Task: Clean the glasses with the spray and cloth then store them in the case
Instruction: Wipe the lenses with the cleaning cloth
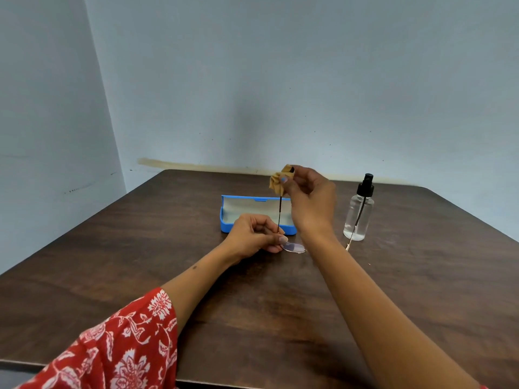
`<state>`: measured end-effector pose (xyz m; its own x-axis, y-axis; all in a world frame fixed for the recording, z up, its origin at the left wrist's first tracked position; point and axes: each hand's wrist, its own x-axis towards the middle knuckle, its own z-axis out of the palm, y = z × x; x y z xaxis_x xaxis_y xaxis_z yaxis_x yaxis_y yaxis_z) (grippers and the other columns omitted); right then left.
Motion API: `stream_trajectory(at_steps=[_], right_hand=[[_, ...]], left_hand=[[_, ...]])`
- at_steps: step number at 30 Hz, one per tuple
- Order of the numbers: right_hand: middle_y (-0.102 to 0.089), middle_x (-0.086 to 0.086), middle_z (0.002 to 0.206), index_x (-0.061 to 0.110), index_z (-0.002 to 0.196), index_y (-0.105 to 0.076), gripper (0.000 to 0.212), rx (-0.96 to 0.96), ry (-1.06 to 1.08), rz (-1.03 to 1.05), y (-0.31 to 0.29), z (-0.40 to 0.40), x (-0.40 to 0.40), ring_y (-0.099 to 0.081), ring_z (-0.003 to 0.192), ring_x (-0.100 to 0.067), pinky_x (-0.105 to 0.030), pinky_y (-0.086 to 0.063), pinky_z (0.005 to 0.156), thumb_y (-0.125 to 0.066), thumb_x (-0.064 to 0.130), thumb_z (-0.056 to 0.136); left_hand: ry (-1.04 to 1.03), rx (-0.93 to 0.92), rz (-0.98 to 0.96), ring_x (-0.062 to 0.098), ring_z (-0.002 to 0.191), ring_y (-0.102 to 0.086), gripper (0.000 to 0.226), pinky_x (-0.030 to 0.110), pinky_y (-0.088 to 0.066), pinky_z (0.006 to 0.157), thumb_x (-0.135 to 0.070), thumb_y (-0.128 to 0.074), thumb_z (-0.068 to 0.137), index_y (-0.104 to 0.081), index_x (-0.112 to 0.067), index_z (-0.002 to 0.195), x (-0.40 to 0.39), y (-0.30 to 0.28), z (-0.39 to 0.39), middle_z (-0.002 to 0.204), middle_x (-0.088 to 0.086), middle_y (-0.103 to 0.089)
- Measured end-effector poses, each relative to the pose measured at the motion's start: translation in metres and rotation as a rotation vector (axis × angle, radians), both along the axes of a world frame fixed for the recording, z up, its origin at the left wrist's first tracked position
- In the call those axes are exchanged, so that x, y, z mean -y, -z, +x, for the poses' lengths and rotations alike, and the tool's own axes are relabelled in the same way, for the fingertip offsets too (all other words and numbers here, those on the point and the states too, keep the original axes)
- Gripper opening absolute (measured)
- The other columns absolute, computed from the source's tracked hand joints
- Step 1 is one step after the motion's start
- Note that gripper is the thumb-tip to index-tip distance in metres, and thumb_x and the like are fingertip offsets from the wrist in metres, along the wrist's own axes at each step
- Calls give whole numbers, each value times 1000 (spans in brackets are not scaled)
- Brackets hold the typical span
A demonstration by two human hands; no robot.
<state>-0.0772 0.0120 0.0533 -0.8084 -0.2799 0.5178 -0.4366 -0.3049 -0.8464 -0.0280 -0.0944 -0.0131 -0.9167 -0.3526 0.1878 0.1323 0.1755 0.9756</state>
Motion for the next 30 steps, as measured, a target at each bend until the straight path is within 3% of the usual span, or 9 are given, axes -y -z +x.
stream_trajectory(at_steps=[5,9,12,15,18,22,26,30], right_hand=[[-67,14,74,21,87,-67,16,-30,37,143,20,0,0,-63,70,2,-10,-49,70,-65,5,85],[-70,4,80,14,96,-70,14,-28,45,325,35,-3,-2,-64,75,-5,-8,-48,69,-68,8,83],[-69,7,75,14,90,-70,11,-30,47,287,26,-4,-2,-64,72,-4,-19,-52,77,-67,7,83],[-68,9,75,20,83,-66,18,-30,27,121,6,-2,0,-66,73,-6,-24,-54,77,-64,3,85],[-69,4,79,18,91,-65,16,21,48,-41,0,0,3,-68,77,-10,-25,-55,76,-64,3,86],[-70,7,82,13,97,-69,14,-10,92,58,15,0,4,-67,81,-8,-20,-53,78,-64,7,86],[-69,7,80,14,98,-69,14,-39,93,190,30,1,0,-64,75,-1,-2,-43,64,-65,8,86],[-69,11,77,15,94,-69,12,-39,93,140,18,0,-1,-65,72,3,-12,-49,71,-64,7,86]], left_hand=[[1,-7,-14,15,60,-68,7,22,-58,59,9,-66,76,-63,4,80,-1,1,0,65,6,-69],[-14,-15,-34,13,62,-68,17,21,-57,59,11,-64,77,-63,9,94,-1,1,0,74,10,-68],[-3,-5,-33,14,63,-69,10,21,-57,59,10,-65,77,-64,6,87,0,0,1,71,7,-69],[9,1,-19,15,65,-69,9,23,-58,60,8,-67,76,-63,0,76,-1,-1,1,73,9,-70],[8,5,-12,16,65,-69,11,23,-58,61,7,-68,76,-63,-3,75,-1,-2,1,78,16,-69],[15,9,-34,14,64,-69,10,23,-58,63,7,-67,77,-64,-3,76,0,-1,1,65,2,-71],[6,0,-35,13,61,-68,13,22,-58,62,10,-65,77,-64,-3,77,-1,0,1,63,4,-69],[18,10,-24,16,65,-69,13,24,-59,64,7,-67,76,-65,-6,75,0,0,1,65,2,-71]])
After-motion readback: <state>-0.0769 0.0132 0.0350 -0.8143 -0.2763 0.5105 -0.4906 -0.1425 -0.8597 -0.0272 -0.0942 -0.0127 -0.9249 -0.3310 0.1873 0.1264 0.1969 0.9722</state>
